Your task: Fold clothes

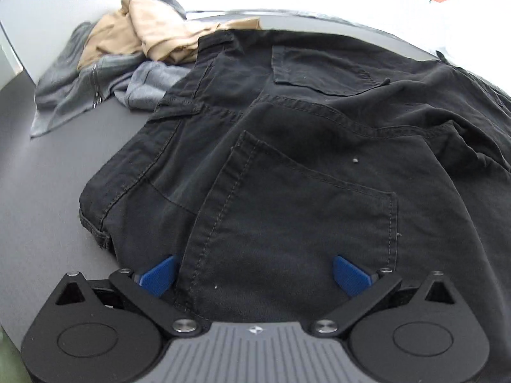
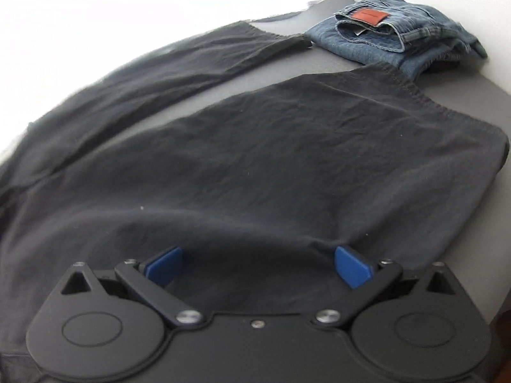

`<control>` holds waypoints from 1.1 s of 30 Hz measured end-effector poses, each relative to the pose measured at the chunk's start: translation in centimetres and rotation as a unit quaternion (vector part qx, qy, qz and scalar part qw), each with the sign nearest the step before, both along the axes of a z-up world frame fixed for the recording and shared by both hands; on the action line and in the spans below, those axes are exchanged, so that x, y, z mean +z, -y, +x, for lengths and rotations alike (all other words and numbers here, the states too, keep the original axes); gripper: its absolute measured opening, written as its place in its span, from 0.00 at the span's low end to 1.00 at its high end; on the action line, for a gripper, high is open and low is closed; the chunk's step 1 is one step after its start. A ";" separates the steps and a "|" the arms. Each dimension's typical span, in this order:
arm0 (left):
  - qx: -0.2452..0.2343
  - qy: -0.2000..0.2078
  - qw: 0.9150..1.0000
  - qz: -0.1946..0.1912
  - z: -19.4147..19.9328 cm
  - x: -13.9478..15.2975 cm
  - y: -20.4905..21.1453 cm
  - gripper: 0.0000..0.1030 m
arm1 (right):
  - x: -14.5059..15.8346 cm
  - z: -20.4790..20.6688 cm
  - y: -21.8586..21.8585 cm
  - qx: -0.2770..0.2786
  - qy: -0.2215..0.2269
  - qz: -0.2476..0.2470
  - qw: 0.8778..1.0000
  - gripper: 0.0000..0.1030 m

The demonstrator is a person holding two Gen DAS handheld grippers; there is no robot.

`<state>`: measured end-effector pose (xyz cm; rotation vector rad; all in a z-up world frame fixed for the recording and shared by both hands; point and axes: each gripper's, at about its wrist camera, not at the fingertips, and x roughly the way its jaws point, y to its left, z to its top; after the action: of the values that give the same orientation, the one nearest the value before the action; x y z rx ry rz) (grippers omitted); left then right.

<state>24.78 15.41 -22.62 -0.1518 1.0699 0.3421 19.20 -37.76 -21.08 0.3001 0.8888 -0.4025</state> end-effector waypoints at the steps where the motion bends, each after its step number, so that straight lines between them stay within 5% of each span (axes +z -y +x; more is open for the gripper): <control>1: 0.003 -0.008 1.000 -0.004 0.3 0.1 -0.1 1.00 | 0.0 0.4 -0.3 -0.002 -0.014 -0.010 1.000 1.00; 7: 0.016 -0.035 0.999 -0.016 1.2 0.2 -0.2 1.00 | 0.3 1.5 -0.4 -0.002 -0.055 -0.006 0.998 1.00; 13: 0.014 -0.048 0.998 -0.027 1.3 0.4 -0.7 1.00 | 0.4 0.6 0.3 0.002 -0.043 0.008 0.999 0.99; 18: 0.054 0.007 0.998 -0.040 -1.0 2.4 -3.1 1.00 | 0.8 -2.2 2.2 -0.069 0.014 0.063 0.995 0.97; 23: 0.120 0.032 0.991 -0.045 -2.1 2.7 -7.1 1.00 | -0.2 -5.2 5.0 -0.159 0.064 0.104 0.980 0.97; 27: 0.113 0.024 0.993 -0.010 -1.3 2.3 -7.7 0.99 | -0.5 -5.9 7.0 -0.212 0.066 0.090 0.971 0.97; 33: 0.112 0.022 0.993 -0.039 -0.4 1.5 -7.4 0.99 | -1.3 -4.8 9.6 -0.258 0.052 0.057 0.963 0.97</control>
<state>24.43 22.83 -21.13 -0.3493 1.0254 0.4963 14.41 -47.36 -22.37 0.6596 0.7248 -0.8112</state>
